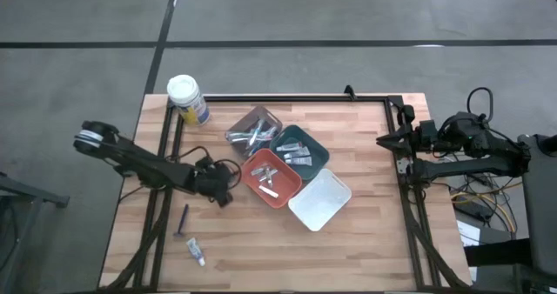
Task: Pick & Place Travel size toiletries
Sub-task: Put the blue razor into the white bin
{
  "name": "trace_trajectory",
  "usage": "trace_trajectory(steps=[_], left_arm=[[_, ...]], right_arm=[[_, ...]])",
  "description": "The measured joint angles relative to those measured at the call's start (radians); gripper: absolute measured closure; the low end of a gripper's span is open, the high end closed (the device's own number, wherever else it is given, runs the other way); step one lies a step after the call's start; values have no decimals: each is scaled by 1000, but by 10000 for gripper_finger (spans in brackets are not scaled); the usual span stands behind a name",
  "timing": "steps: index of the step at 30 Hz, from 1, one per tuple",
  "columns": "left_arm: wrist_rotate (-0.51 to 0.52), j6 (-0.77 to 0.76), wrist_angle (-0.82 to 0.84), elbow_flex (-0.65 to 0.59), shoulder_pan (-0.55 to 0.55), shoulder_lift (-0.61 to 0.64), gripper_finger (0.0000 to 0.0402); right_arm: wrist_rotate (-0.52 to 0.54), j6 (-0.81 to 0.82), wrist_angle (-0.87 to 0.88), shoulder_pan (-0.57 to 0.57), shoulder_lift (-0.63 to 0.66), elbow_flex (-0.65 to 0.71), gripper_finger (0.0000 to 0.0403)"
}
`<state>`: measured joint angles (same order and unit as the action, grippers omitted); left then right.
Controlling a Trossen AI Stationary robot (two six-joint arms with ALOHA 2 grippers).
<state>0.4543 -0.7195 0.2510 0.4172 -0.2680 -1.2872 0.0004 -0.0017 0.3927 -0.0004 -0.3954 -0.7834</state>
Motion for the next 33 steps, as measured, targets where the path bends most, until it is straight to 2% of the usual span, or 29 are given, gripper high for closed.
trace_trajectory(steps=[3,6,12,15,20,27,33], left_arm=[[62,-29,75,-2,1,44,393],[74,-36,124,-1,2,76,393],[61,51,108,0,2,119,392],[87,87,106,0,4,132,387],[123,119,105,0,10,119,347],[96,66,99,-4,20,91,273],[86,14,99,-19,20,80,247]], right_arm=[[0,0,0,0,0,0,369],[0,1,0,0,0,0,369],[0,0,0,0,0,0,369],[0,1,0,0,0,0,369],[0,1,0,0,0,0,369],[0,0,0,0,0,0,369],[0,0,0,0,0,0,369]])
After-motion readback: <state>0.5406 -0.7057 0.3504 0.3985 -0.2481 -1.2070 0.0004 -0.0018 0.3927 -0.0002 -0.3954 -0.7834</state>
